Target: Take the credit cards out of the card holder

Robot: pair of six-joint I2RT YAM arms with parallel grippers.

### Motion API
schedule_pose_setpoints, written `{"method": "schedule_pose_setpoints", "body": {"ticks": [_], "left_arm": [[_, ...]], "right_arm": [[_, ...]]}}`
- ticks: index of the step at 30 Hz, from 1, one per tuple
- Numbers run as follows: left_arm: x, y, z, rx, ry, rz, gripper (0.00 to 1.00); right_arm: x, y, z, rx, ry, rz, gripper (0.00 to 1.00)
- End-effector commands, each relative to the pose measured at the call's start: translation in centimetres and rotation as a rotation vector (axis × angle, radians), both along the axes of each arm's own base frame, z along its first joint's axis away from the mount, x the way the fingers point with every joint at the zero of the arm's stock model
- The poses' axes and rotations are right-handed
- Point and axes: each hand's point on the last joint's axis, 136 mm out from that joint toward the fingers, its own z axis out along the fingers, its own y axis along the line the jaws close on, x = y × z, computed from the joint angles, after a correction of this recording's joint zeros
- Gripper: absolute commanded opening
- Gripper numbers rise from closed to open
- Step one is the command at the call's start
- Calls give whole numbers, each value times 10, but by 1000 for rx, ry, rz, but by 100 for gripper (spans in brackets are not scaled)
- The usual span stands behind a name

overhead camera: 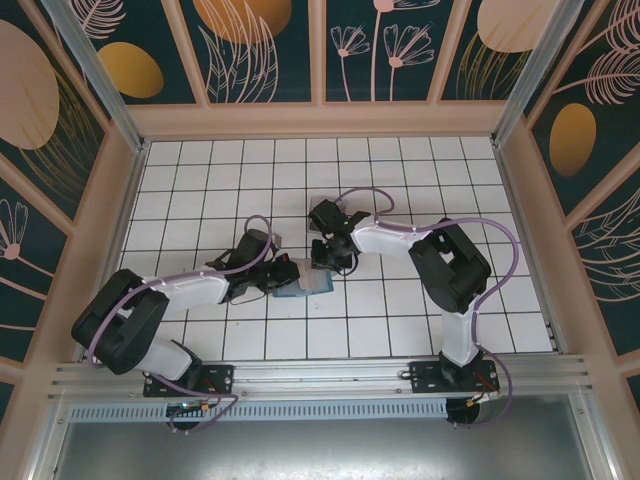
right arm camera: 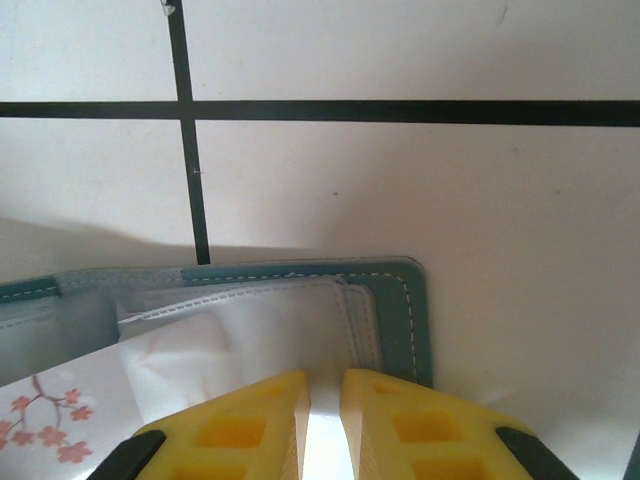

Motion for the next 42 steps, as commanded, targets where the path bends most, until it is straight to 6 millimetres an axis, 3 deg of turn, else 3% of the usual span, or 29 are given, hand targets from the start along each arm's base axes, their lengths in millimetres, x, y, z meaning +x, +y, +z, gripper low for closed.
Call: {"method": "schedule_pose_setpoints", "body": {"ticks": [1,13,27,34,42], "left_arm": [[-6,9,1,65,-19,-39,0],[-9,18,9,134,-50,-81,0],[-15,27,8,194,-31,-93,0],[-10,31,24,208,-71,-82,0],[4,31,55,255,-172,-112,0]], "right_arm": [[-29,-33,-40,-164,121,-20,21],[-39,-48,-38,-202,143,-48,21],[-26,-41,-24,-175,82,-43,21],[-22,-38,-20,-156,60,-31,21],[-9,-28,11,-97,-13,-34,21]]}}
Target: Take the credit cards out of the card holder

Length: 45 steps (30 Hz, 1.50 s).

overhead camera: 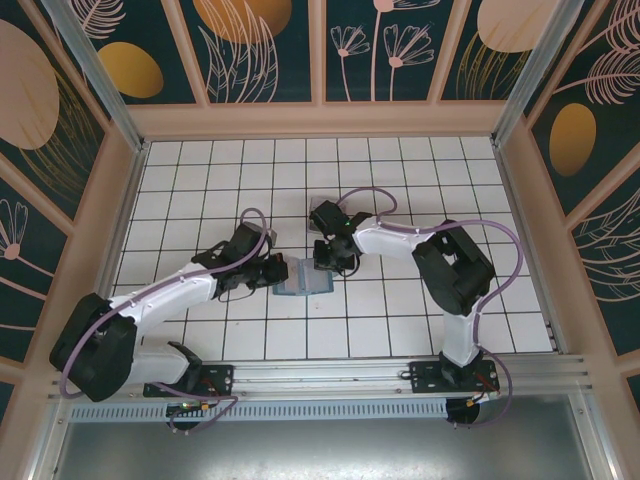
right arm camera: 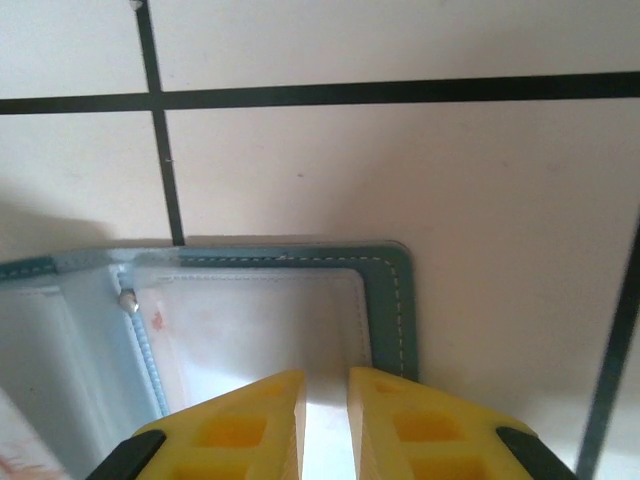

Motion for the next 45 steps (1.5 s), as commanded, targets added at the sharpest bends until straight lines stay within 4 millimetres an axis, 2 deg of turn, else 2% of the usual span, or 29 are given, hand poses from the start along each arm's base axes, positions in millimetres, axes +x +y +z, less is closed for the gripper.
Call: {"method": "schedule_pose_setpoints", "body": {"ticks": [1,7,14,16,17,20,26,30,36,38,39,45], "left_arm": [[12,3,25,55,-91,-42,0],[27,-2,56,132,-247,-188,0],[35,-19,73,169,-384,-409,0],[34,-26,73,168,-410,-482,0],[38,-33,85,159,-457,-519,0],[44,-42,94,184,-546,-631,0],[56,-49,110,311,-725,-860,0],[64,-52,122,417,-890,-1026,0],[90,-49,120,644,-993,-1205,0],[96,-52,117,683,-1003,-1277,0],[100,-54,115,700,-1009,-1312,0],[127,-66,110,774,-1012,-1418,0]], "right_arm": [[-4,-18,11,-61,-19,-6,21],[7,-21,38,-14,-76,-22,22],[16,-33,62,15,-136,-47,22],[19,-41,66,16,-152,-60,22],[20,-47,68,12,-157,-70,22],[24,-66,72,3,-170,-96,22],[29,-101,87,-21,-209,-141,22],[31,-116,94,-21,-223,-164,23],[25,-122,102,-25,-237,-171,23],[24,-124,103,-25,-240,-176,23],[27,-133,103,-27,-239,-205,23],[19,-142,103,-34,-238,-240,23]]}}
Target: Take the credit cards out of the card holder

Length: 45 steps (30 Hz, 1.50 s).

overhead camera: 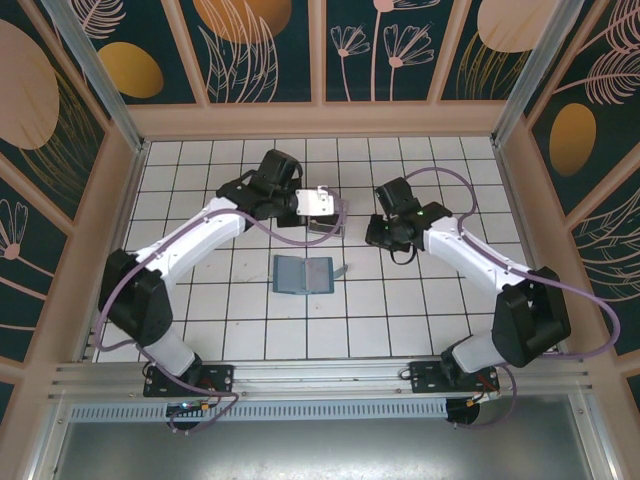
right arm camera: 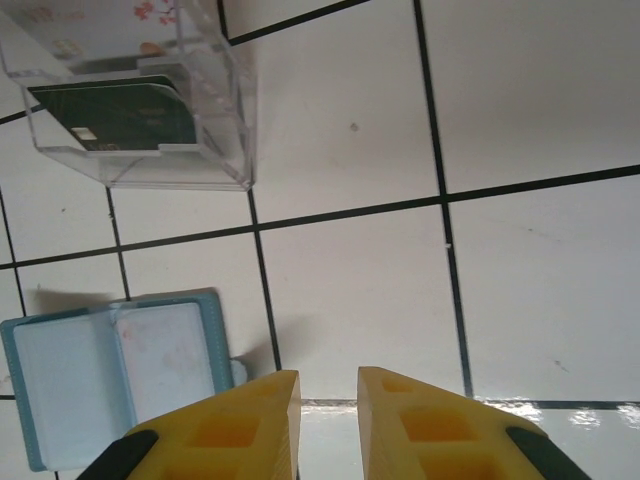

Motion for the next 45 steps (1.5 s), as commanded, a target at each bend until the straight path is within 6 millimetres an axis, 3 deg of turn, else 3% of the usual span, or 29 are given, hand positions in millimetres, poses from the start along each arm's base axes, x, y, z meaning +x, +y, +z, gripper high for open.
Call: {"method": "schedule_pose_setpoints", "body": {"ticks": [1,11,26,37,45], "left_arm": [[10,-2,-10,112,-33,-97,0],[38,-24,-36,166,12,-139,0],[63,-35,-74,255,61,-128,0],[56,-32,-98,358,196,-117,0],[47,-23,-96,395,248,-99,0]], "right_arm": [[-10,-16,1,-30,-2,-41,23],[-21,-29,-2,-14,1,-89,24],[-26,-35,-11,-11,16,-105,24],[-26,-39,-14,-5,20,-112,24],[-25,-38,-15,3,20,-108,24]]}}
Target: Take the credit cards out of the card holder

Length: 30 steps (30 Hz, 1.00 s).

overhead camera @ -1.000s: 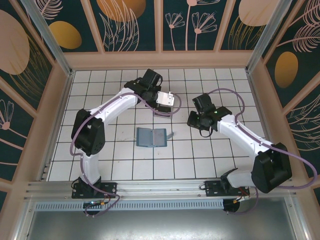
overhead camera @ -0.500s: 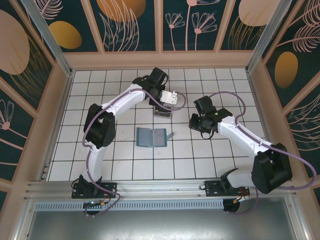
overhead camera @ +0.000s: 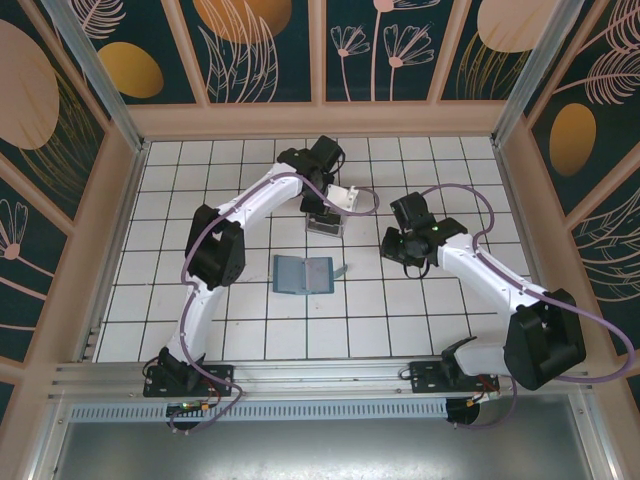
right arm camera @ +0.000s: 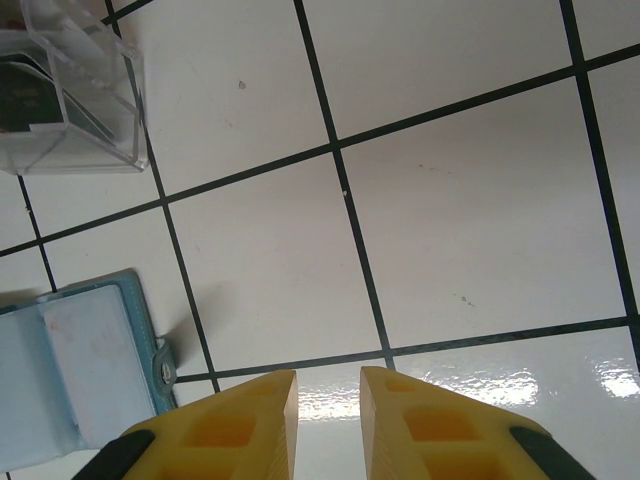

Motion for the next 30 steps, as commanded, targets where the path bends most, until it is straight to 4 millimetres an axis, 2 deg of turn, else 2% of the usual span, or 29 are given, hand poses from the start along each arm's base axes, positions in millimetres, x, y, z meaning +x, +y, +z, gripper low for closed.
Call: {"method": "schedule_pose_setpoints", "body": {"ticks": [1,7,12,16,19,26,30], "left_arm": [[-14,11,0,51,62,21,0],[-19,18,3,78,80,48,0],[-18,15,2,74,86,46,0],[-5,11,-3,75,41,54,21],[1,8,-9,67,15,54,29],[11,4,-11,54,-19,64,32],[17,-1,2,12,-54,93,32]], "right_arm": [[1,-2,1,12,-17,-14,24],[4,2,2,25,-18,-6,24],[4,2,2,23,-17,-3,24],[5,2,3,24,-19,-3,24],[5,2,3,20,-20,-3,24],[4,1,3,22,-19,-7,24],[4,2,2,29,-16,-3,24]]}}
